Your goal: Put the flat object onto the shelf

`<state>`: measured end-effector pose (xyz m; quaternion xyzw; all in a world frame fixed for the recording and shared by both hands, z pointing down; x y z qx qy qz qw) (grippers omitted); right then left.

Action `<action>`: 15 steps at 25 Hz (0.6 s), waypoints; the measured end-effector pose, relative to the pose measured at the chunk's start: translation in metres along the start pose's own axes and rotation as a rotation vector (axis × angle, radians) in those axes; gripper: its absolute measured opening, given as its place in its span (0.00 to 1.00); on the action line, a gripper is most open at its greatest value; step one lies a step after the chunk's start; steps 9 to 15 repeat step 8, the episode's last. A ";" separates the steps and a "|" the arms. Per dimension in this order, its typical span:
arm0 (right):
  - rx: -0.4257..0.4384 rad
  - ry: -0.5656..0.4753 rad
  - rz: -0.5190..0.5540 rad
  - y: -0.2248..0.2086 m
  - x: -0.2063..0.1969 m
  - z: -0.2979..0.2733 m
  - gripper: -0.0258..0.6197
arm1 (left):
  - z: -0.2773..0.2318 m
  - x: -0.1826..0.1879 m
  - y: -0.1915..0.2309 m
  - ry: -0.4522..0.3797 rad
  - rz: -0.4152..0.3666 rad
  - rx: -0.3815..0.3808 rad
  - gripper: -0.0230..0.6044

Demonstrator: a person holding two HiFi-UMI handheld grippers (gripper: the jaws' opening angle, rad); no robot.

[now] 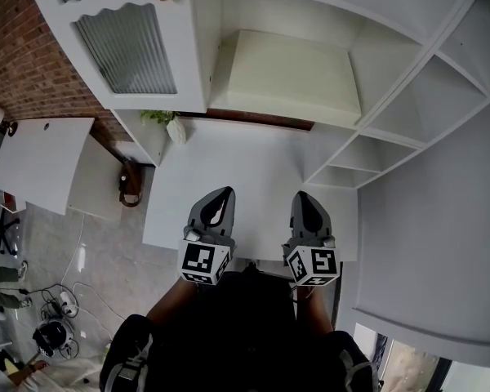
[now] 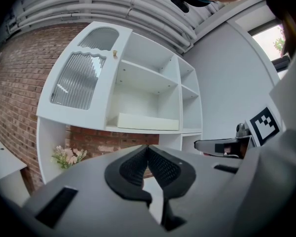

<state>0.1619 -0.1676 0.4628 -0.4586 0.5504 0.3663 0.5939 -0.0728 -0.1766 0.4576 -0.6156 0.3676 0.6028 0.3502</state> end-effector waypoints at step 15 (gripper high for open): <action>-0.003 -0.012 0.018 -0.002 0.002 -0.001 0.08 | -0.004 0.002 -0.002 -0.011 0.001 -0.004 0.05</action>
Point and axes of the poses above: the fingertips, and each gripper's own axes: z backward along the fingers, y to its left, x out of its top, the point moved 10 cm from there along z, backward along the fingers, and after that the axes turned 3 degrees about -z, right-handed, at the moved point
